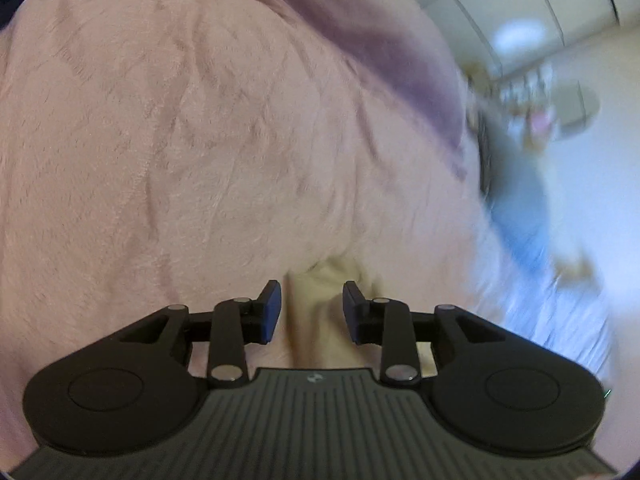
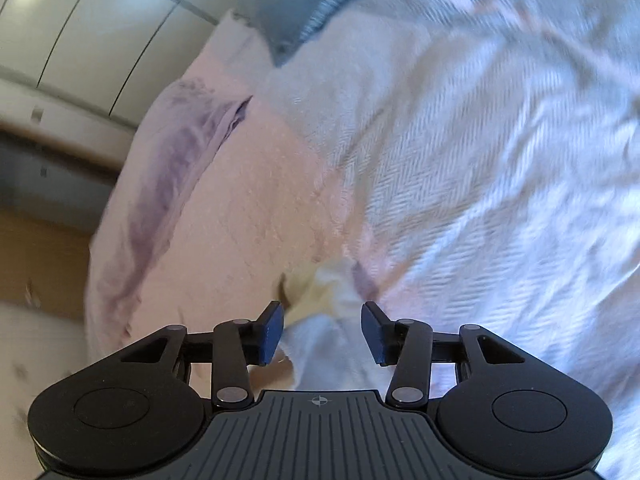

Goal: Fold clothes

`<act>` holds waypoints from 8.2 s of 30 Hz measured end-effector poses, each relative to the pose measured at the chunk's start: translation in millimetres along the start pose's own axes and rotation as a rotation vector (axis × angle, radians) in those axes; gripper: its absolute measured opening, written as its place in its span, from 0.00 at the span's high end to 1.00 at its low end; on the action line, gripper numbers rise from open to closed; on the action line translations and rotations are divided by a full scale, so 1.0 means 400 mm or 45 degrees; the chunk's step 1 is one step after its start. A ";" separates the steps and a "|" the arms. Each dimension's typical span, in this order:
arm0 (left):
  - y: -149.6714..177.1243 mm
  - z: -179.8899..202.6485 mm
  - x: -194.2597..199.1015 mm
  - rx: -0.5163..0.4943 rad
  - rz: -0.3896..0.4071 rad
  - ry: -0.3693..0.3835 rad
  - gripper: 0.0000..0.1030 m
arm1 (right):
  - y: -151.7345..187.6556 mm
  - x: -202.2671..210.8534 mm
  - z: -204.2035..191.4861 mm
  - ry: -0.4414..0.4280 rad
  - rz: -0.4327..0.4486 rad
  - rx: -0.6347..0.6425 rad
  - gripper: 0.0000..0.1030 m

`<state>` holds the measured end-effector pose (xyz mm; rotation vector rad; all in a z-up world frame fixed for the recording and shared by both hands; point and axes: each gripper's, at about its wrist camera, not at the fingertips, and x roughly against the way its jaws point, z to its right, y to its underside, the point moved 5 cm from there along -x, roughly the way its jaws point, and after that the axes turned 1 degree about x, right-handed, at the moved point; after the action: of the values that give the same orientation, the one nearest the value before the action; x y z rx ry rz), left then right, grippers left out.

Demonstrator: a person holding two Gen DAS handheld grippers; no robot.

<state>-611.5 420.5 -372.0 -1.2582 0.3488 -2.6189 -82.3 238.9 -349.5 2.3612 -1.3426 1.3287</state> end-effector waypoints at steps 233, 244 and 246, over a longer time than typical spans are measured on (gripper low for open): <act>0.257 0.357 -0.328 -0.649 -0.072 -0.441 0.86 | 0.191 -0.231 -0.190 0.272 -0.035 1.014 0.73; 0.336 0.427 -0.180 -0.571 -0.016 -0.444 0.88 | 0.239 -0.069 -0.207 0.214 0.024 0.950 0.72; 0.378 0.415 -0.190 -0.572 -0.045 -0.485 0.88 | 0.281 -0.051 -0.203 0.215 -0.020 0.947 0.72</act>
<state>-421.0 279.7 -373.2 -1.8728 0.8800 -2.3236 -221.6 223.7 -348.6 2.5526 -0.8653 2.2652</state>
